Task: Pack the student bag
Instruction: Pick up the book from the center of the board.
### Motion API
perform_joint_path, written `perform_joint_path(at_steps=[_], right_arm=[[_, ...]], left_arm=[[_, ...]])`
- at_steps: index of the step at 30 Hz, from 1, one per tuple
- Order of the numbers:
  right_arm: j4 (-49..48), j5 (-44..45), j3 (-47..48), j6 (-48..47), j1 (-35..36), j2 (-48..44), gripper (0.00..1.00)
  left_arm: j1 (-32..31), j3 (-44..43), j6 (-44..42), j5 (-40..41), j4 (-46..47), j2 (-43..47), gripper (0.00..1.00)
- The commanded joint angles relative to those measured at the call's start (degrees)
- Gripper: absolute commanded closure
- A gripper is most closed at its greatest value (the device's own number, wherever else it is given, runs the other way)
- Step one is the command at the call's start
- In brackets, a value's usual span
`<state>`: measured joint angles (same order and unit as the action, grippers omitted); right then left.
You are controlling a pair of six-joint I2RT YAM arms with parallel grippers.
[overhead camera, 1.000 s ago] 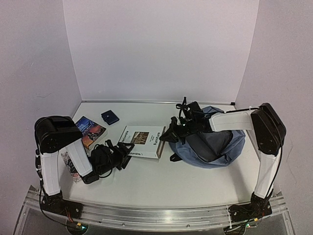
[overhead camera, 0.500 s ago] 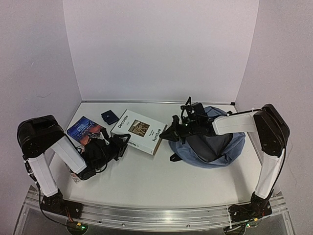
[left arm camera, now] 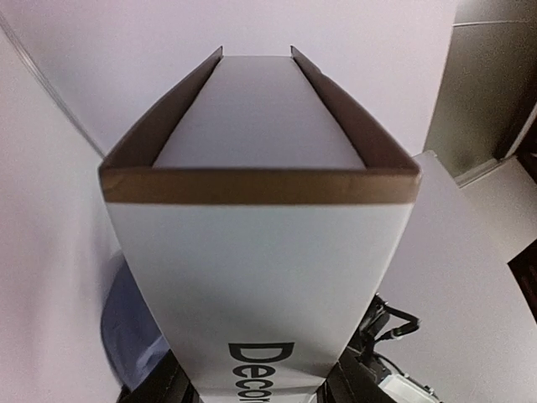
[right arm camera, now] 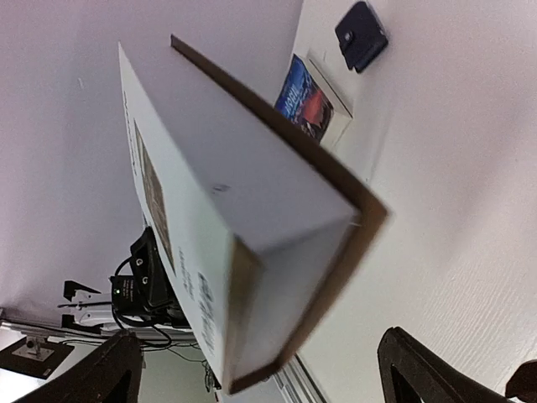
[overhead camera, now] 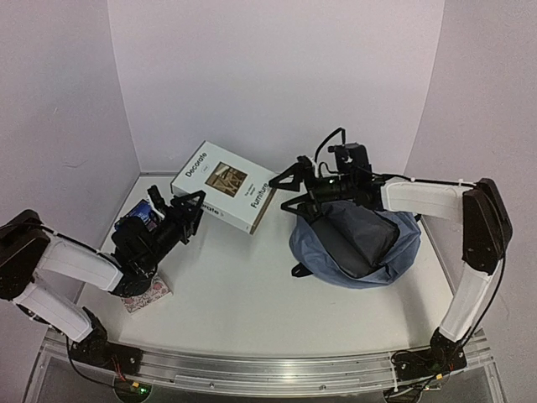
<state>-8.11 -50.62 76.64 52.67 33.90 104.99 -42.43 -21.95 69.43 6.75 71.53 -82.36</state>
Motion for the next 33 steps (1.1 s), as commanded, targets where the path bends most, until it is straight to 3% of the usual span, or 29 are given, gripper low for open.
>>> perform_joint_path(at_steps=[1,5,13,21,27,33], right_arm=[[0.9,0.0,1.4,-6.5,-1.8,-7.1,0.02],[1.2,0.3,1.5,-6.9,-1.7,-8.1,0.02],[-4.3,-3.5,1.7,-5.1,-1.2,-10.3,0.02],[-13.3,-2.0,1.5,1.1,-0.2,-8.6,0.02],[-9.6,0.3,1.0,0.0,0.2,-7.6,0.02],[1.0,1.4,1.3,-6.9,0.2,-10.2,0.02]], left_arm=[[2.4,-5.0,-2.2,-3.0,-1.3,7.4,0.88],[2.9,-8.6,-0.7,-5.0,-2.6,7.1,0.88],[2.9,-10.8,7.5,-6.5,8.1,-2.1,0.89],[3.0,-12.9,11.8,-8.9,14.2,-9.4,0.90],[3.1,-13.4,10.5,-9.4,13.1,-8.0,0.90],[5.6,-11.5,7.8,-8.9,7.3,-1.7,0.90]])
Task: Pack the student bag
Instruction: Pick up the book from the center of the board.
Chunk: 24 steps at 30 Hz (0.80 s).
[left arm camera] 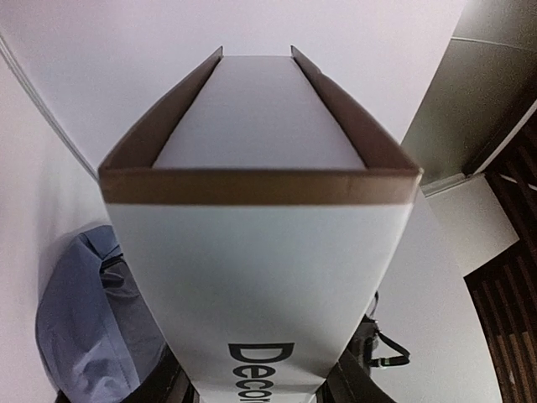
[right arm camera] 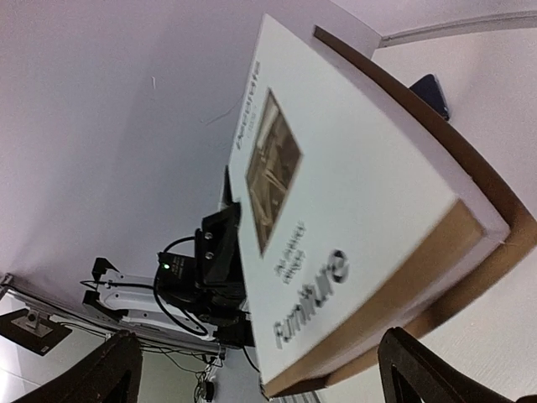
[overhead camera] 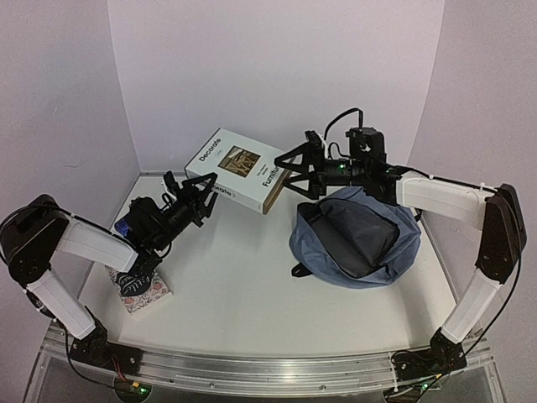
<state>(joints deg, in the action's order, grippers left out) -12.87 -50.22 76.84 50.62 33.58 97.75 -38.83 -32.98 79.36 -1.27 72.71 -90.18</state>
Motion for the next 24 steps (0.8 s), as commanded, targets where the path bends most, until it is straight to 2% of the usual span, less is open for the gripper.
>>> perform_joint_path(at_steps=[1,6,12,17,21,24], right_arm=[[6.9,1.1,1.4,-5.8,0.5,-3.1,0.02],[10.4,3.3,3.4,-8.9,0.5,-2.6,0.02],[9.4,1.6,9.1,-8.8,1.7,0.1,0.02],[6.0,-1.1,9.1,-8.4,2.4,-0.3,0.02],[4.5,-0.6,8.6,-7.5,2.4,0.2,0.02],[3.6,0.5,9.7,-6.3,2.6,1.3,0.02]], left_arm=[[2.6,-0.1,-2.5,-1.1,5.2,7.3,0.90],[3.7,-1.0,-3.9,-3.1,-0.3,11.0,0.89],[3.8,-2.6,-1.3,-6.3,3.9,7.4,0.89],[3.8,-1.9,0.4,-5.7,7.1,5.4,0.89],[3.8,-2.7,1.2,-6.1,7.6,4.0,0.88],[3.8,-3.0,3.1,-6.5,11.6,1.4,0.88]])
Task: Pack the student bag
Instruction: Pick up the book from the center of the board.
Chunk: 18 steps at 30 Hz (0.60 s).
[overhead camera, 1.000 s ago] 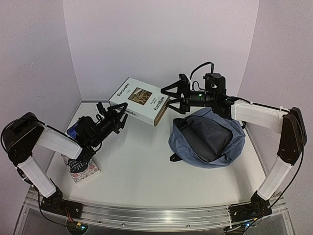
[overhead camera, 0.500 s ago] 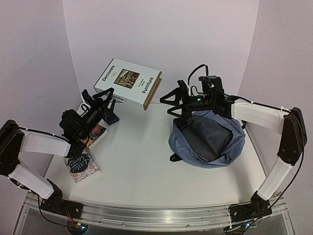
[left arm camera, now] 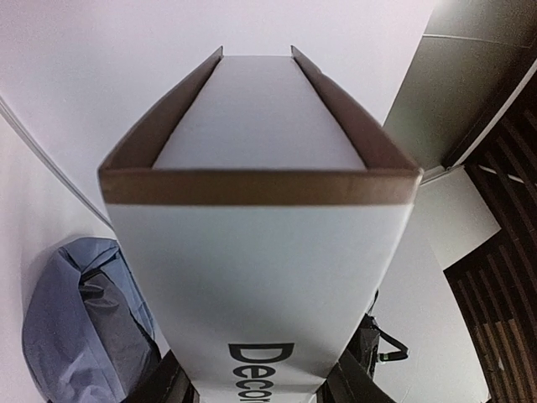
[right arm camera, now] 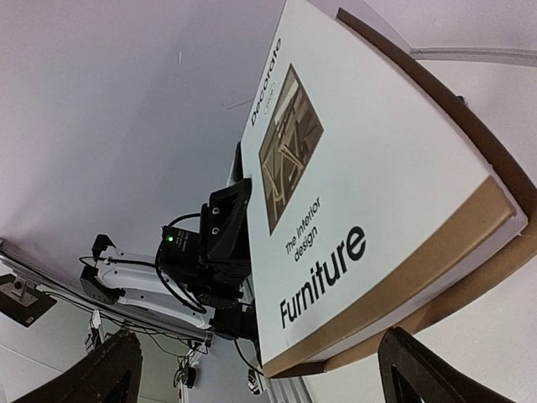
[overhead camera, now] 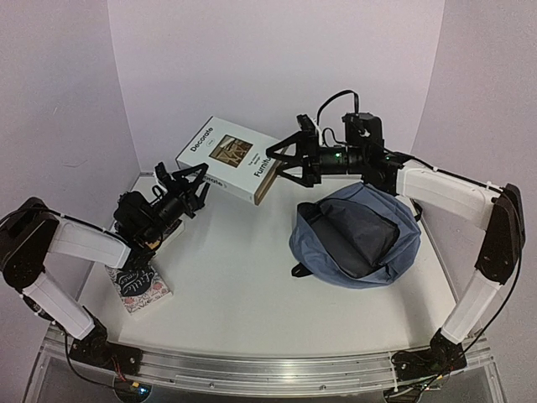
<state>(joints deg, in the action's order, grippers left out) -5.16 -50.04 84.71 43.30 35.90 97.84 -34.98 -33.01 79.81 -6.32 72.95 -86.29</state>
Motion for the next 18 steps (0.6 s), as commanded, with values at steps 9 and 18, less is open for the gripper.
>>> perform_joint_path(at_steps=[9,18], right_arm=[[6.4,5.7,1.9,-4.0,0.3,0.3,0.02],[10.5,6.7,3.5,-7.8,0.3,1.1,0.02]], left_arm=[[0.0,-2.9,0.9,-1.0,9.4,-1.0,0.88],[0.0,-3.5,-4.1,-1.0,1.5,5.2,0.89]])
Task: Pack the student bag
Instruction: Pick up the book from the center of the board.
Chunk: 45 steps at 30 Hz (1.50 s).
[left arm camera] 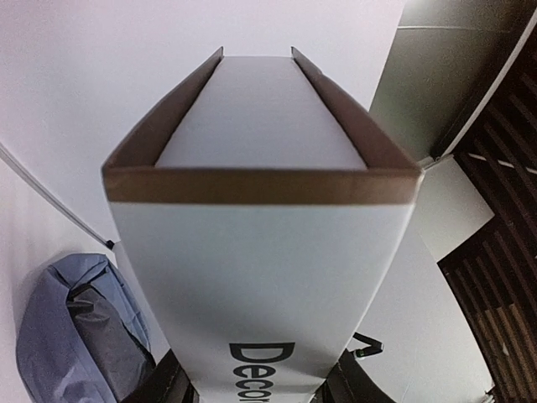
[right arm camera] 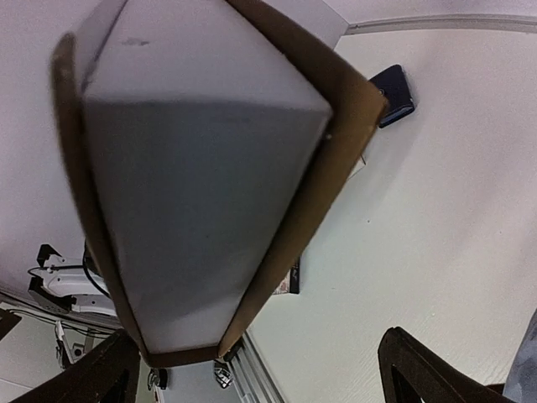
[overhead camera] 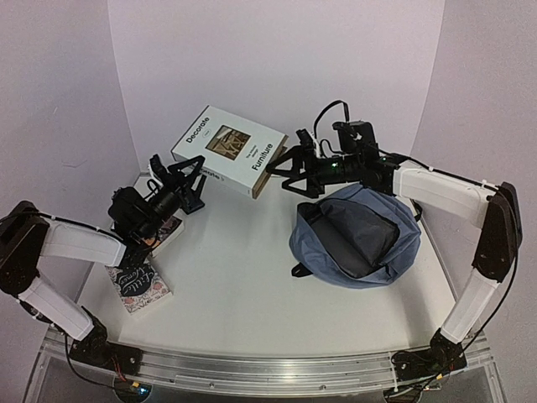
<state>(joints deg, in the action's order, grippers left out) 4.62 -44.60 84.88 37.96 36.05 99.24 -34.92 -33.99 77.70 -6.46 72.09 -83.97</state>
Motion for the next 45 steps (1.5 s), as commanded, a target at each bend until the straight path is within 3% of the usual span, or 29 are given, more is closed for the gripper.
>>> perform_joint_path(at_steps=[1,7,11,20,24,30,31,34,36,41,45], right_arm=[[0.2,1.0,3.9,-2.1,0.2,0.1,0.02],[-12.2,-3.1,4.0,4.5,0.2,0.7,0.02],[-12.9,-2.6,4.4,4.4,0.2,1.5,0.02],[-19.2,-1.5,2.8,9.7,0.3,4.1,0.14],[-21.6,-1.2,3.2,10.5,0.2,4.0,0.27],[-21.7,-2.7,2.7,10.0,-1.2,2.6,0.67],[-21.6,-3.0,2.0,9.8,-1.7,1.9,0.71],[-21.4,-4.9,-0.2,9.5,-3.7,-0.6,0.80],[-21.1,-7.5,-1.2,9.9,-5.2,-2.2,0.81],[-16.5,-12.6,-4.0,7.3,-8.8,-7.1,0.83],[-7.5,-17.0,-5.9,0.3,-9.6,-10.7,0.84]], left_arm=[[0.0,-2.7,-1.4,-1.3,3.1,2.2,0.89],[-0.1,-2.6,4.2,-2.0,11.5,-3.9,0.89],[-0.2,-3.3,5.4,-2.4,13.9,-5.6,0.89],[-0.6,-5.6,4.7,-4.7,13.9,-5.9,0.89],[-0.7,-6.3,5.9,-6.1,13.9,-7.2,0.84],[-0.7,-6.4,6.5,-9.9,13.4,-8.8,0.48],[-0.6,-5.9,6.3,-10.3,12.3,-8.4,0.45],[-0.2,-4.8,4.2,-12.6,7.3,-6.5,0.35],[0.3,-4.6,0.9,-15.2,1.7,-4.4,0.28],[0.8,-6.4,-14.8,-19.9,-25.1,4.6,0.16],[1.1,-13.8,-31.2,-25.1,-50.1,7.9,0.06]])
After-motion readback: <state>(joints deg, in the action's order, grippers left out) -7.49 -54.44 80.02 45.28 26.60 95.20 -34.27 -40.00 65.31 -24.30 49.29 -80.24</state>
